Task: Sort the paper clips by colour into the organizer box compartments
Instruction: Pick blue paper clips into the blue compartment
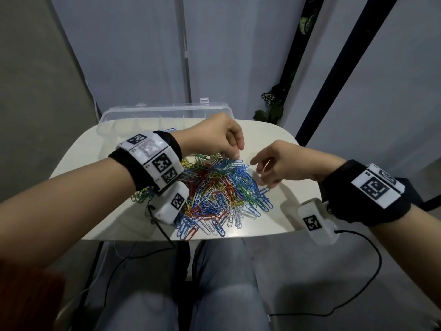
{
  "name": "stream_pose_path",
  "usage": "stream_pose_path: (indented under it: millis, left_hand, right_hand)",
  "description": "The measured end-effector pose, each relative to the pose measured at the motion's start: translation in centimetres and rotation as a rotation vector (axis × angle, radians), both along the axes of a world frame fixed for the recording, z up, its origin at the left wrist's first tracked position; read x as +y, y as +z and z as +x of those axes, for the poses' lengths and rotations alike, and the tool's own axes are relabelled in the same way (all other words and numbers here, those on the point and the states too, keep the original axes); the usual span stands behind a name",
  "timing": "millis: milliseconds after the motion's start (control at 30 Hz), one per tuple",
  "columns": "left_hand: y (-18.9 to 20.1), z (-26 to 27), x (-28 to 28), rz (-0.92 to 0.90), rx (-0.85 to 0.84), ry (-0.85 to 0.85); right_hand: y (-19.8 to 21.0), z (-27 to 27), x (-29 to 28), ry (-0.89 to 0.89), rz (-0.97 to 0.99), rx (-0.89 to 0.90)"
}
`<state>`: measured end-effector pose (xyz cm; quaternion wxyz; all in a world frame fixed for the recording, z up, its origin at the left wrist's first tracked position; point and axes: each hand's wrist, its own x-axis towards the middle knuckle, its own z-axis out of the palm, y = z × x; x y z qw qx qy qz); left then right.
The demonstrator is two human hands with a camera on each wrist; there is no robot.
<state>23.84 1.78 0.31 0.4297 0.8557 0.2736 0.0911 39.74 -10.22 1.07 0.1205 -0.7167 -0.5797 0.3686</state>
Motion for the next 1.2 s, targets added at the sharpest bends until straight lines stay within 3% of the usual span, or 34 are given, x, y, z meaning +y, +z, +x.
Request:
stream_pose_path:
  millis: [233,400,500,600,733,867,1000,1200]
  left_hand:
    - [1.3,-2.3,0.6,-0.243,-0.233,0.150]
    - [1.6,-3.5,0.7,-0.354,-0.268,0.170]
    - [1.6,-4.1,0.6,-0.433,-0.301,0.180]
    - [1.3,-4.7,0.6,-0.497,-0.344,0.207]
    - [0.8,-5.1,0.5,-0.548,-0.399,0.237]
    - [0.4,-5.6,0.3,-0.561,-0.442,0.270]
    - [0.4,-6.4,0.4,-0.573,-0.462,0.285]
    - [0.1,-7.6,0.5,-0.484,-0.360,0.307]
  right_hand:
    - [-0.2,0.6,0.7,-0.038,-0.019,-0.019]
    - [-0.3,-1.4,1.1,0.050,-0.053,0.001]
    - [0.0,-2.5,1.6,0.024,0.058,0.075]
    - [0.4,-3.3,2.1,-0.124,0.130,0.371]
    - [0.7,-4.8,2.1,-0.297,0.009,0.861]
    - [0.4,-6.1,2.3,-0.361,-0.044,1.115]
    - [0.0,-6.7,2.5,-0.446,-0.028,1.145]
    - [-0.3,-6.9,2.7,-0.476,-0.041,1.019]
